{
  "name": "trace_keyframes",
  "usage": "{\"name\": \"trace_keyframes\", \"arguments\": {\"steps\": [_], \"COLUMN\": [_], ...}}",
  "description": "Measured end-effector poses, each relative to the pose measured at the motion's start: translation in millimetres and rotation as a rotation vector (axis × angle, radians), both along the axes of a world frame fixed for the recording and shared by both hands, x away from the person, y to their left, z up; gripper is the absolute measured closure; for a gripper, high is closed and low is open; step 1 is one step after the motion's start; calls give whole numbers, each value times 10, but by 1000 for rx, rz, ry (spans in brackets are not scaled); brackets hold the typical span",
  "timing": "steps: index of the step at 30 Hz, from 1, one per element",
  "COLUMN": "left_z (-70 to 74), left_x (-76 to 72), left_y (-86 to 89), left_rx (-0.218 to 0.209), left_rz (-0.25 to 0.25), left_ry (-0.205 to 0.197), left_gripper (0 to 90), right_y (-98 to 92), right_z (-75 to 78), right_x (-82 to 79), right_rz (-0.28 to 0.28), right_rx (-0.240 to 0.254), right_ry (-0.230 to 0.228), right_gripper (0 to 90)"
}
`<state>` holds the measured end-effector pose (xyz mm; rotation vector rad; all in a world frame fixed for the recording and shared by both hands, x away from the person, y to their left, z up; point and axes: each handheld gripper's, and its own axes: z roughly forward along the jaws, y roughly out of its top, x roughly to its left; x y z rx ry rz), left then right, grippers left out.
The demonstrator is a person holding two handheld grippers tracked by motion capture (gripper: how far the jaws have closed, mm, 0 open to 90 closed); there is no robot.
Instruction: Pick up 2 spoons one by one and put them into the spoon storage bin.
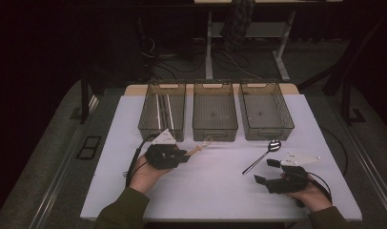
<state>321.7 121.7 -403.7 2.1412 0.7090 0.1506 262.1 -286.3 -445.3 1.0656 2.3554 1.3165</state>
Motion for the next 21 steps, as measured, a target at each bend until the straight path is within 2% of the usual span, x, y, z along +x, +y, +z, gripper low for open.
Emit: {"name": "trace_keyframes", "arguments": {"steps": [3,13,21], "left_z": [19,97,216], "left_x": [7,42,149], "left_y": [-5,-9,-37], "left_rx": [-8,-21,-39], "left_rz": [-5,-18,-12], "left_ry": [4,-4,-22], "left_gripper": [727,727,727], "right_y": [-8,-7,-2], "right_z": [-4,-11,-12], "right_x": [3,18,13], "right_rz": [-10,-20,-22], "right_rx": [6,13,14], "right_ry": [7,2,0], "right_gripper": [123,121,121]}}
